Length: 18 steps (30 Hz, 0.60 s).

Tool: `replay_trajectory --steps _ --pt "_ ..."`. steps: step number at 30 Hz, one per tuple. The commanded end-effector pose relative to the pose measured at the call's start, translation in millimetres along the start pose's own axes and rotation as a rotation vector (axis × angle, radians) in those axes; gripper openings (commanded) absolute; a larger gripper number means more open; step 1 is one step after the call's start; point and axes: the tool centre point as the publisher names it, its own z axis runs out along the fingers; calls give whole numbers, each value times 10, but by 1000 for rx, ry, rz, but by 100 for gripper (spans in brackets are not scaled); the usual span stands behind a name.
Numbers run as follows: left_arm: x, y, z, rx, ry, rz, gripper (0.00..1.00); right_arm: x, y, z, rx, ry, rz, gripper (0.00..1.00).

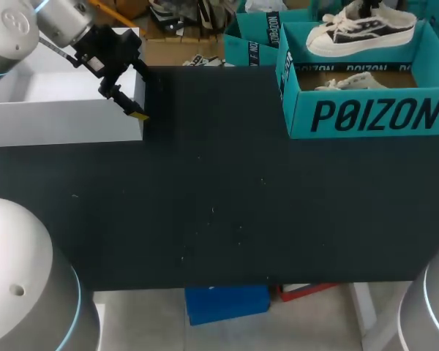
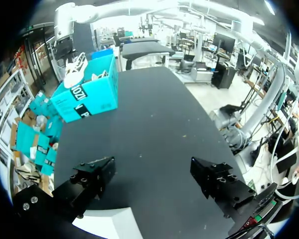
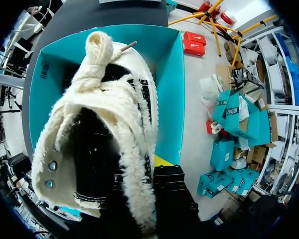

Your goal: Take the shoe out of the shoebox, open the shoe tongue, remove and reinsert the insole, then place the shoe into the shoebox

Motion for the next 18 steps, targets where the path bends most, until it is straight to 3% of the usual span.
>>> replay_trajectory --steps 1,18 --pt "7 -4 -3 -4 0 0 100 -61 46 348 0 12 2 0" --pt "7 -4 -3 -4 0 0 100 203 224 911 23 -37 28 0"
